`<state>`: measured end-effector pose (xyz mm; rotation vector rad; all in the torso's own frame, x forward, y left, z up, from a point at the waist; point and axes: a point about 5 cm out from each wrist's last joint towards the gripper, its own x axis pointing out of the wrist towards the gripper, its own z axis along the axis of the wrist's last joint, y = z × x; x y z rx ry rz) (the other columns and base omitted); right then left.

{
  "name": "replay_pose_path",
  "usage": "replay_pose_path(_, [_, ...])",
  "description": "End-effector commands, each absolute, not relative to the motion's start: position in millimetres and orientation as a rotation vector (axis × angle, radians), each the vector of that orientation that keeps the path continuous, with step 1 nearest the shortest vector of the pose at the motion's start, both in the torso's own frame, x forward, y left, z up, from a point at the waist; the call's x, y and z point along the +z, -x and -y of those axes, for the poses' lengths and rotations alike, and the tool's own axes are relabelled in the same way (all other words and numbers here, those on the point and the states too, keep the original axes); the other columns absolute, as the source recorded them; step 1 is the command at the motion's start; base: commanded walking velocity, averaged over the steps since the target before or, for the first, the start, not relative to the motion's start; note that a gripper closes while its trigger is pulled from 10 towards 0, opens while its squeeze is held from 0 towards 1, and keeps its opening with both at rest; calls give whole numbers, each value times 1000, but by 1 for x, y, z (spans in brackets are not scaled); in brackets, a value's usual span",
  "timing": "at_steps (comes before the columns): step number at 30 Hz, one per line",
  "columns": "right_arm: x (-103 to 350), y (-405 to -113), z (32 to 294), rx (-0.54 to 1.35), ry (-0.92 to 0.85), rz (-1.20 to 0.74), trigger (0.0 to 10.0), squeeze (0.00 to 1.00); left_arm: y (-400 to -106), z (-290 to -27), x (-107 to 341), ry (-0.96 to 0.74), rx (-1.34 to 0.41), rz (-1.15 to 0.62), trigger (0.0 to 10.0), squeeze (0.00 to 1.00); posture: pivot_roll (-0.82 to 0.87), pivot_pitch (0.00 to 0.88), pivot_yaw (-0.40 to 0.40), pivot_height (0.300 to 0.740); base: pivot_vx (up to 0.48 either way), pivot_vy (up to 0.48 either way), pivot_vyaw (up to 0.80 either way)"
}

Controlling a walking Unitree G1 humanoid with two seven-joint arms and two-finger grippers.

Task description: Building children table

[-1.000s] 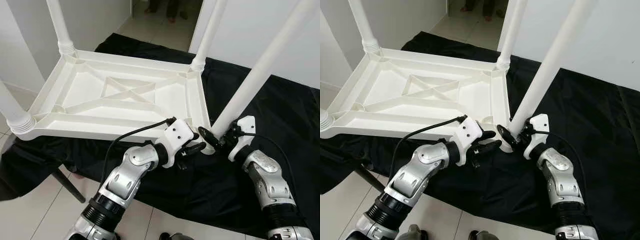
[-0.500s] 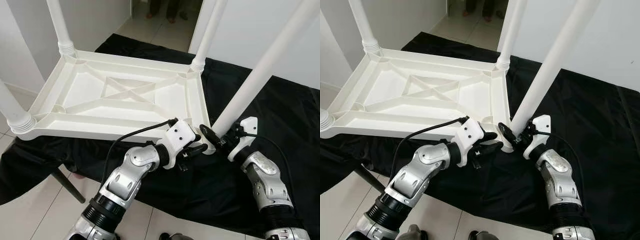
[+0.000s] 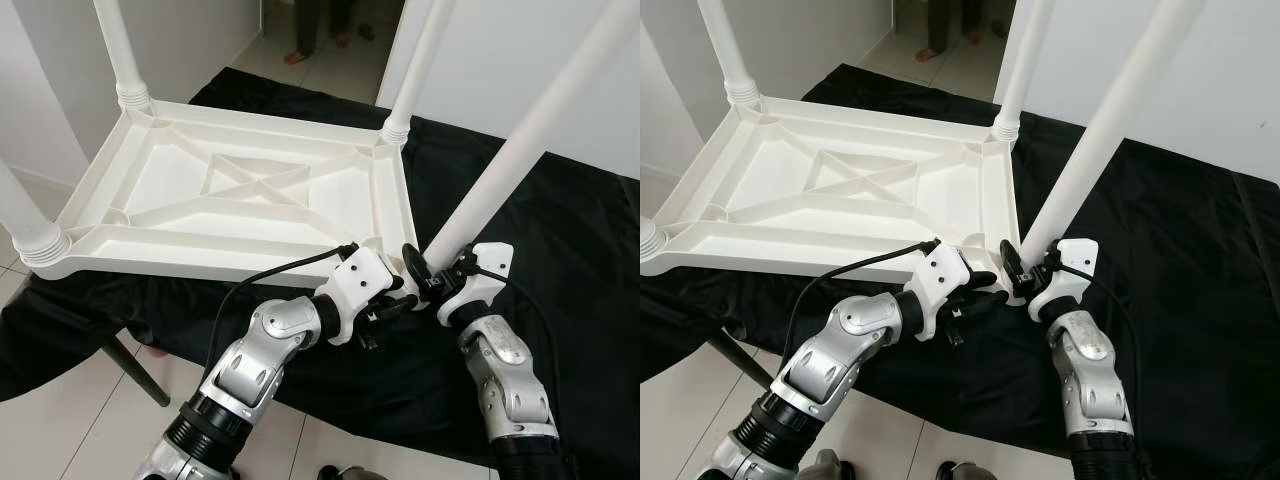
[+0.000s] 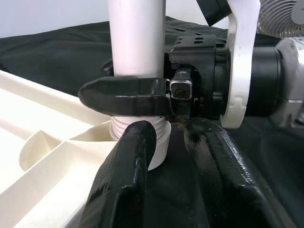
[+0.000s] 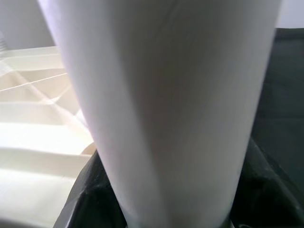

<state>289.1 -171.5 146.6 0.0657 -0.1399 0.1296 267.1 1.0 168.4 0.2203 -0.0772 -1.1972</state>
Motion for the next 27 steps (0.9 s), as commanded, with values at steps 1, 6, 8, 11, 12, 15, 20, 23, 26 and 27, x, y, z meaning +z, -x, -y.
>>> replay_pose_path(1, [135, -284, 181, -1, -63, 74, 10000, 0, -263, 2, 166, -213, -1210, 61, 10000, 0, 50, 127, -106, 740, 0, 0, 0])
replay_pose_path(6, [131, -276, 174, -171, -32, 53, 10000, 0, -262, 2, 165, -214, -1217, 57, 10000, 0, 52, 126, -108, 740, 0, 0, 0])
replay_pose_path(8, [128, -273, 173, -223, -25, 36, 10000, 0, -262, 2, 165, -214, -1218, 56, 10000, 0, 54, 128, -109, 740, 0, 0, 0])
replay_pose_path(11, [126, -271, 162, -224, -16, 8, 10000, 0, -261, 3, 164, -212, -1219, 56, 10000, 0, 52, 124, -108, 740, 0, 0, 0])
replay_pose_path(12, [127, -271, 161, -217, -18, 15, 10000, 0, -261, 3, 164, -209, -1219, 56, 10000, 0, 51, 124, -109, 740, 0, 0, 0])
replay_pose_path(15, [131, -272, 164, -217, -27, 28, 10000, 463, -260, 4, 164, -208, -1222, 55, 10000, 0, 51, 118, -112, 740, 0, 0, 0])
replay_pose_path(20, [138, -277, 174, -167, -60, 80, 10000, 1000, -260, 4, 163, -206, -1220, 52, 10000, 0, 51, 113, -114, 740, 0, 0, 0])
replay_pose_path(23, [141, -280, 181, -140, -53, 97, 10000, 1000, -259, 4, 163, -206, -1220, 51, 10000, 0, 53, 113, -115, 740, 0, 0, 0])
replay_pose_path(26, [146, -286, 187, -8, -44, 94, 10000, 1000, -259, 5, 163, -206, -1220, 51, 10000, 0, 50, 111, -118, 740, 0, 0, 0])
replay_pose_path(27, [145, -287, 189, 41, -26, 88, 10000, 1000, -260, 5, 163, -206, -1220, 51, 10000, 0, 48, 108, -117, 740, 0, 0, 0])
